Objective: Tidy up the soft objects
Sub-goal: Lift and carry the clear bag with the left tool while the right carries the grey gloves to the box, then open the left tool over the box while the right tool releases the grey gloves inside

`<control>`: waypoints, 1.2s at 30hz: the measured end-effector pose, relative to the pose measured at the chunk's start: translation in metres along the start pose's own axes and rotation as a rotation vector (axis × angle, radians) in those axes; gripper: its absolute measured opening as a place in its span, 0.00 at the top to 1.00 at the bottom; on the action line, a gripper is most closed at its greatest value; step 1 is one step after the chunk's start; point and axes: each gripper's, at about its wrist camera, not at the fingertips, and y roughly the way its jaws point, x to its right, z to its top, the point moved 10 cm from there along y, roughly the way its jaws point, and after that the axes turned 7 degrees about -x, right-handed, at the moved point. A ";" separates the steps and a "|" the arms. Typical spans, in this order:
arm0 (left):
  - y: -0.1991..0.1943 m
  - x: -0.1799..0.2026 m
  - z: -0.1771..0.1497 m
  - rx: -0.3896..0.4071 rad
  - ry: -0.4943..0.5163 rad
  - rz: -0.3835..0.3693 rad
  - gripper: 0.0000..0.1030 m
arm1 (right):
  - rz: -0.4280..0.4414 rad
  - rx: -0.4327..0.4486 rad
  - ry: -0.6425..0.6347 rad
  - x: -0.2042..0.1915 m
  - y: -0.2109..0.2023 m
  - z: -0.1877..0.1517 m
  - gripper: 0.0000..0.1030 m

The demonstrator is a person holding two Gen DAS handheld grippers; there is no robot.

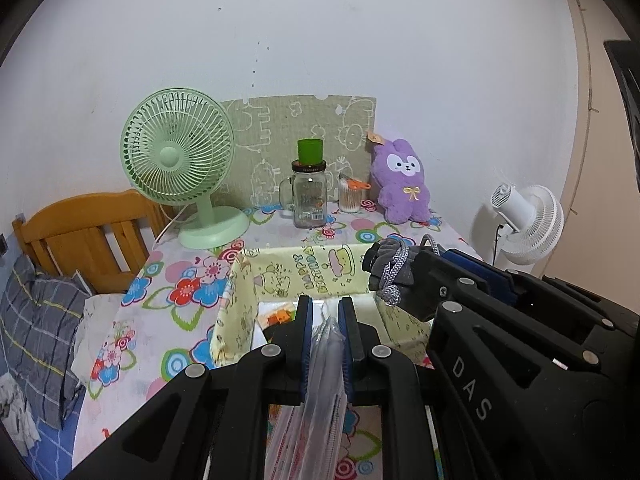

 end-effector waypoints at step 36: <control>0.108 -0.027 0.035 -0.087 -0.034 0.023 0.79 | 0.037 -0.104 0.009 0.004 0.105 0.030 0.83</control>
